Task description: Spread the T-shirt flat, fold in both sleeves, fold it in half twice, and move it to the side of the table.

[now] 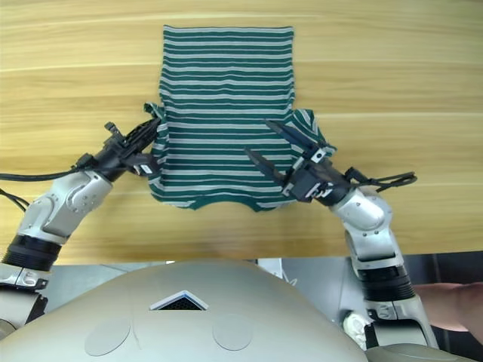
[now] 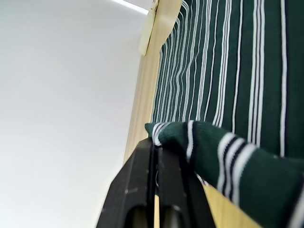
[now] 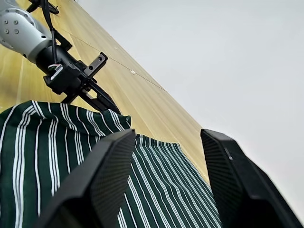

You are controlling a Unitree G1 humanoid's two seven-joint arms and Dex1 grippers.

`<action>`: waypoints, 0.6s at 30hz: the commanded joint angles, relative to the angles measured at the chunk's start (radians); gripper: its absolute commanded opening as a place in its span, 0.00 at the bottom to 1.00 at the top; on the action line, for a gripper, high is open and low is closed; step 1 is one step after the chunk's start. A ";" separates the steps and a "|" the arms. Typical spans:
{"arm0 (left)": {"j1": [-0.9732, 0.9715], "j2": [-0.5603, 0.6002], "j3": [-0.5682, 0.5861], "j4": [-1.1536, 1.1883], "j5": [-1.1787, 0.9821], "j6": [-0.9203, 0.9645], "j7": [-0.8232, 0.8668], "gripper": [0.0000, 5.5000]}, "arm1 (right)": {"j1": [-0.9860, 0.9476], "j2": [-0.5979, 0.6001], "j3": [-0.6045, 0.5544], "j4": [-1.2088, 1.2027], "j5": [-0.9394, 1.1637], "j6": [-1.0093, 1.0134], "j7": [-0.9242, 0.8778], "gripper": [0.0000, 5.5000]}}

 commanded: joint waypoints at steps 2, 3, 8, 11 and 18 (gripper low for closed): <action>-0.032 -0.001 -0.036 0.018 0.005 -0.007 -0.060 0.06 | -0.006 -0.003 0.003 0.007 -0.012 0.001 0.014 0.47; -0.035 -0.006 -0.043 0.018 0.001 -0.008 -0.070 0.10 | -0.006 -0.001 0.004 0.009 -0.013 0.002 0.014 0.47; -0.047 -0.013 -0.057 0.031 -0.032 -0.004 -0.123 0.24 | -0.005 0.001 0.008 0.007 -0.017 0.005 0.014 0.47; -0.028 -0.005 -0.061 0.033 -0.060 -0.005 -0.157 0.32 | 0.001 -0.005 0.000 0.002 -0.013 0.007 0.012 0.47; 0.012 -0.012 -0.044 0.015 -0.072 -0.003 -0.143 0.52 | 0.005 -0.084 -0.182 0.103 -0.236 0.003 -0.100 0.47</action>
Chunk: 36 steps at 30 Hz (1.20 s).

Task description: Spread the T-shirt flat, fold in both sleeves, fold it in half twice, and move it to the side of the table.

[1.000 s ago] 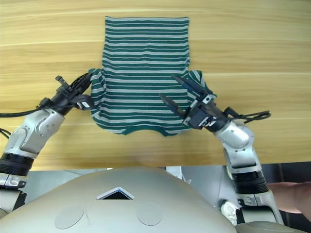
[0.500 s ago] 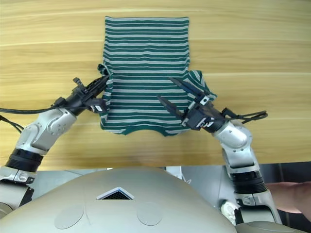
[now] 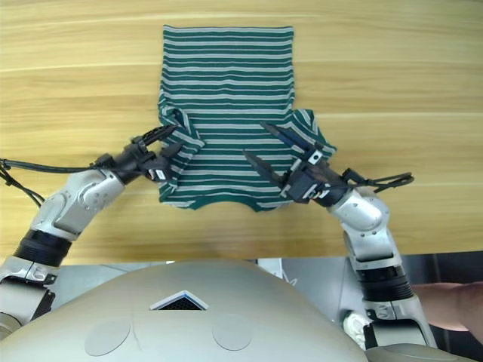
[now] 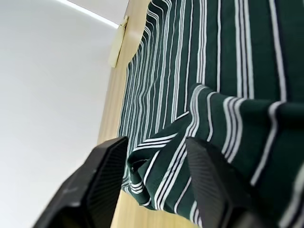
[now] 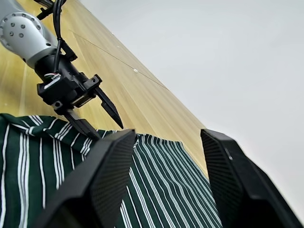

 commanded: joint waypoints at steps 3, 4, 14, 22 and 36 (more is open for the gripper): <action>0.039 -0.023 0.059 -0.078 0.006 0.016 0.084 0.54 | 0.086 -0.200 -0.393 0.159 -0.400 -0.016 -0.200 0.47; 0.044 -0.037 0.076 -0.113 -0.006 0.023 0.099 0.54 | 0.137 -0.223 -0.434 0.169 -0.448 -0.014 -0.215 0.47; 0.096 -0.126 0.217 -0.322 -0.149 0.050 0.149 0.54 | 0.235 -0.257 -0.270 0.306 -0.693 -0.002 -0.252 0.47; 0.118 -0.146 0.257 -0.322 -0.142 0.069 0.149 0.54 | 0.044 -0.263 -0.143 0.451 -0.761 0.024 -0.384 0.47; 0.145 -0.165 0.258 -0.328 -0.132 0.060 0.153 0.55 | -0.092 -0.282 -0.028 0.534 -0.764 0.052 -0.470 0.38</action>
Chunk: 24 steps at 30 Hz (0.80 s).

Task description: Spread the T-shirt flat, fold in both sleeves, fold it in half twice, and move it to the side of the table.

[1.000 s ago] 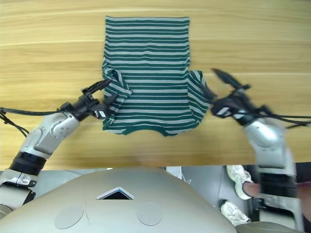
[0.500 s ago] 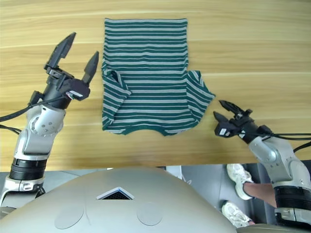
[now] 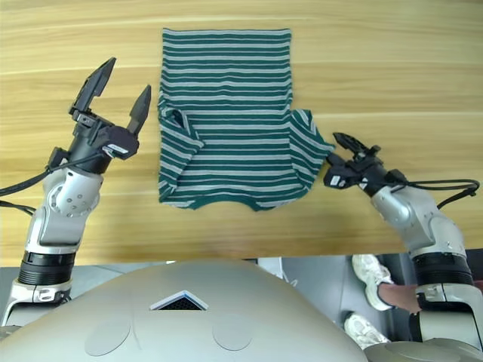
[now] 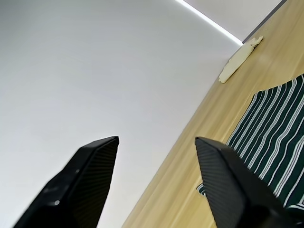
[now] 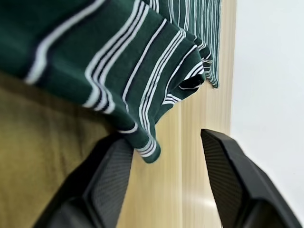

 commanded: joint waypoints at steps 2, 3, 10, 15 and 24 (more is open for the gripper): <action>0.013 -0.001 0.003 -0.004 0.013 0.000 -0.003 0.55 | -0.002 -0.017 0.038 0.036 -0.014 0.019 0.003 0.32; 0.015 -0.001 0.003 -0.003 0.014 -0.001 -0.003 0.55 | -0.003 -0.019 0.041 0.038 -0.012 0.020 0.001 0.28; 0.019 -0.001 -0.001 -0.006 0.013 -0.003 -0.008 0.55 | -0.003 -0.026 0.058 0.042 0.003 0.018 0.001 0.08; 0.020 -0.001 -0.002 -0.007 0.013 -0.005 -0.007 0.55 | 0.000 -0.028 0.065 0.042 0.009 0.020 -0.006 0.01; 0.023 -0.007 -0.006 -0.003 0.017 -0.012 -0.004 0.55 | 0.000 -0.029 0.070 0.017 0.018 0.015 -0.029 0.01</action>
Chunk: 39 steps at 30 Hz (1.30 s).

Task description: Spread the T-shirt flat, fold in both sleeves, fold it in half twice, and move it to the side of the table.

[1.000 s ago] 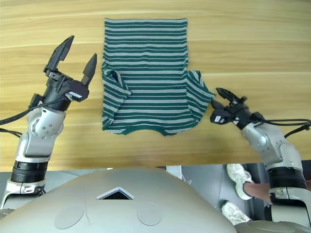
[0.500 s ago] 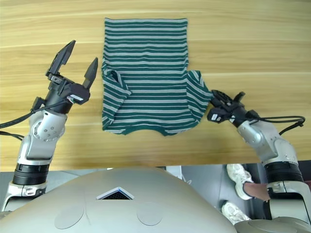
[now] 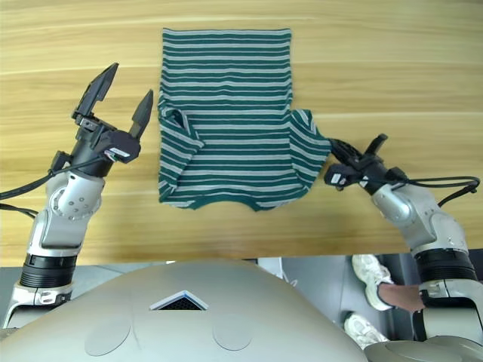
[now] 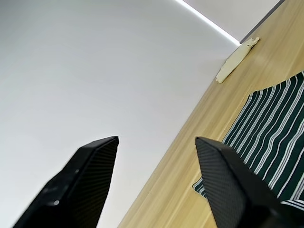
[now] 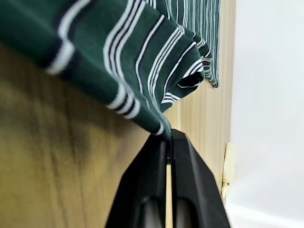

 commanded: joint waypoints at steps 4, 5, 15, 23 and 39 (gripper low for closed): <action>0.003 -0.004 -0.004 0.002 0.017 -0.006 0.000 0.55 | 0.033 0.031 -0.010 -0.096 0.063 -0.017 -0.014 0.01; 0.004 -0.004 -0.004 0.005 0.018 -0.007 0.001 0.55 | 0.037 0.042 -0.019 -0.137 0.094 -0.023 -0.012 0.01; 0.000 -0.007 -0.020 0.066 0.037 -0.026 0.009 0.55 | 0.063 0.063 -0.051 -0.224 0.114 0.005 0.003 0.01; -0.002 -0.009 -0.038 0.078 0.041 -0.029 -0.001 0.55 | 0.067 0.106 0.017 -0.296 0.124 -0.014 0.058 0.01; -0.002 0.004 -0.049 0.098 0.041 -0.024 -0.007 0.55 | 0.008 0.163 0.097 -0.275 0.052 -0.003 0.090 0.16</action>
